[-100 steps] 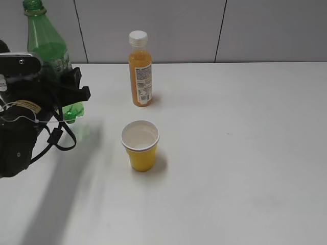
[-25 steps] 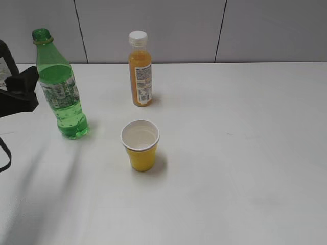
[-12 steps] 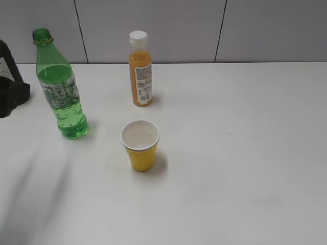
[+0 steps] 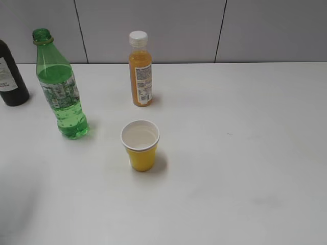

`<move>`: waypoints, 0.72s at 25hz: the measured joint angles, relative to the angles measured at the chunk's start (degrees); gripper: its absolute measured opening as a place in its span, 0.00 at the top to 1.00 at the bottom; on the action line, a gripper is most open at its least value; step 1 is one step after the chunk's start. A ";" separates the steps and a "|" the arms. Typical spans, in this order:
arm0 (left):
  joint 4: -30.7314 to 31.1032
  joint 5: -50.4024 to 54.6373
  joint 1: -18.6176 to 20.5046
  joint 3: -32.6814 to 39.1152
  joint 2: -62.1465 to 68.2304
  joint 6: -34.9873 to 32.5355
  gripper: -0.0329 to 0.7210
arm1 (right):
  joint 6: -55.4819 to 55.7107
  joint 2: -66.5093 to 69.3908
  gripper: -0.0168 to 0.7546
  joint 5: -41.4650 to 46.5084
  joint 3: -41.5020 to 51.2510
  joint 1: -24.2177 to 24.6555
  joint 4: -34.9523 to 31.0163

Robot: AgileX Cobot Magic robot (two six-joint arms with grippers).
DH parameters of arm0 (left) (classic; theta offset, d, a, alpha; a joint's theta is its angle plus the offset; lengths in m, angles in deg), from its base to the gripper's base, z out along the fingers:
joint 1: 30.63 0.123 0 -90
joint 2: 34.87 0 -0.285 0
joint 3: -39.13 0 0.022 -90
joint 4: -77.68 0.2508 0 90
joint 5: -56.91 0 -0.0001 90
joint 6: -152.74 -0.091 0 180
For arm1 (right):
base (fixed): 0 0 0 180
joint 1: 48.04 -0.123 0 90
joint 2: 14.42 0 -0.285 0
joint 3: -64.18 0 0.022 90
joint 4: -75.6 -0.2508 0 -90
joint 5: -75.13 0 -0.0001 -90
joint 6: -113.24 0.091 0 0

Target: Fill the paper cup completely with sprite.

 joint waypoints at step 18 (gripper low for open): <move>10.80 24.33 0.43 -5.56 -20.32 10.95 0.17 | 0.00 0.00 0.22 0.00 0.00 0.00 0.00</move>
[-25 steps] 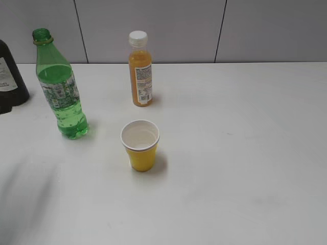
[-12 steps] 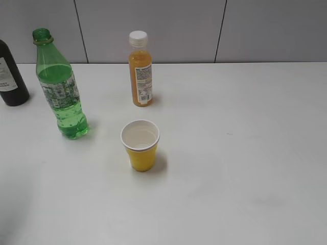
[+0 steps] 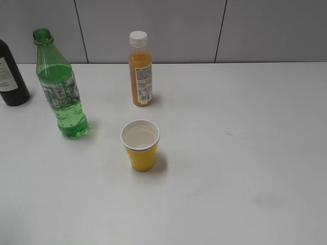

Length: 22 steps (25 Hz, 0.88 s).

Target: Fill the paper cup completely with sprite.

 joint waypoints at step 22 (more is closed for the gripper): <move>1.12 -0.08 0.00 19.84 -43.58 3.41 0.17 | 0.00 0.00 0.22 0.00 0.00 0.00 0.00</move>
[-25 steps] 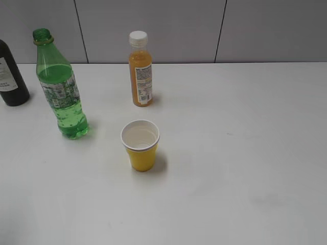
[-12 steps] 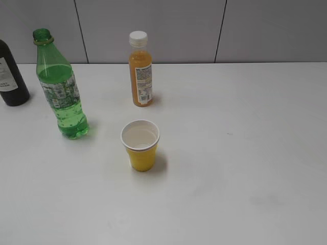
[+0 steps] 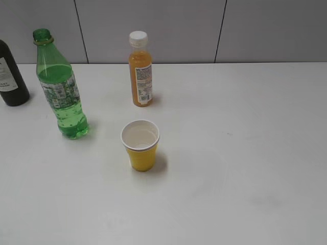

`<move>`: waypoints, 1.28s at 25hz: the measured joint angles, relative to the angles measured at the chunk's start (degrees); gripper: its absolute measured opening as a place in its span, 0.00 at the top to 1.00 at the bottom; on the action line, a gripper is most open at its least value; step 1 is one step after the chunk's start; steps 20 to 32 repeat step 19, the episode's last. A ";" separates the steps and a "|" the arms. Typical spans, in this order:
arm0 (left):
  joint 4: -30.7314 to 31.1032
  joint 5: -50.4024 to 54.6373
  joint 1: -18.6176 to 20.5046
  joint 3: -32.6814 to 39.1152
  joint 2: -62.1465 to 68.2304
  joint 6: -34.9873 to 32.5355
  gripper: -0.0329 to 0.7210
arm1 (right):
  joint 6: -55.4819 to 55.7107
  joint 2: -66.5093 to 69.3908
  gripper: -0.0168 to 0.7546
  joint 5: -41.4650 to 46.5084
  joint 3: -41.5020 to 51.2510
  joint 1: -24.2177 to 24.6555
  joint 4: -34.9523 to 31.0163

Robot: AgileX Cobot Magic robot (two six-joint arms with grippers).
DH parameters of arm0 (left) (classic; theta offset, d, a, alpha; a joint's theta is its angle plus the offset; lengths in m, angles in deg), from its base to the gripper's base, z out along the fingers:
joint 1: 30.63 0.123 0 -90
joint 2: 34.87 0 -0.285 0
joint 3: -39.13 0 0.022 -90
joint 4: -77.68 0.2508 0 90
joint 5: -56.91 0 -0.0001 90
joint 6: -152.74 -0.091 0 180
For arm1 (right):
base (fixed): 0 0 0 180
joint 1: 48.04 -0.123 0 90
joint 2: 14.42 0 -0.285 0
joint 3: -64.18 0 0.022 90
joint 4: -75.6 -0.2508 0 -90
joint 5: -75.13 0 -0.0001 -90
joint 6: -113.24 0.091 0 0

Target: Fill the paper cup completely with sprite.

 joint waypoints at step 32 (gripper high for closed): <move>1.85 -3.62 0.00 1.77 -2.30 2.52 0.18 | 0.00 0.00 0.22 0.00 0.00 0.00 0.00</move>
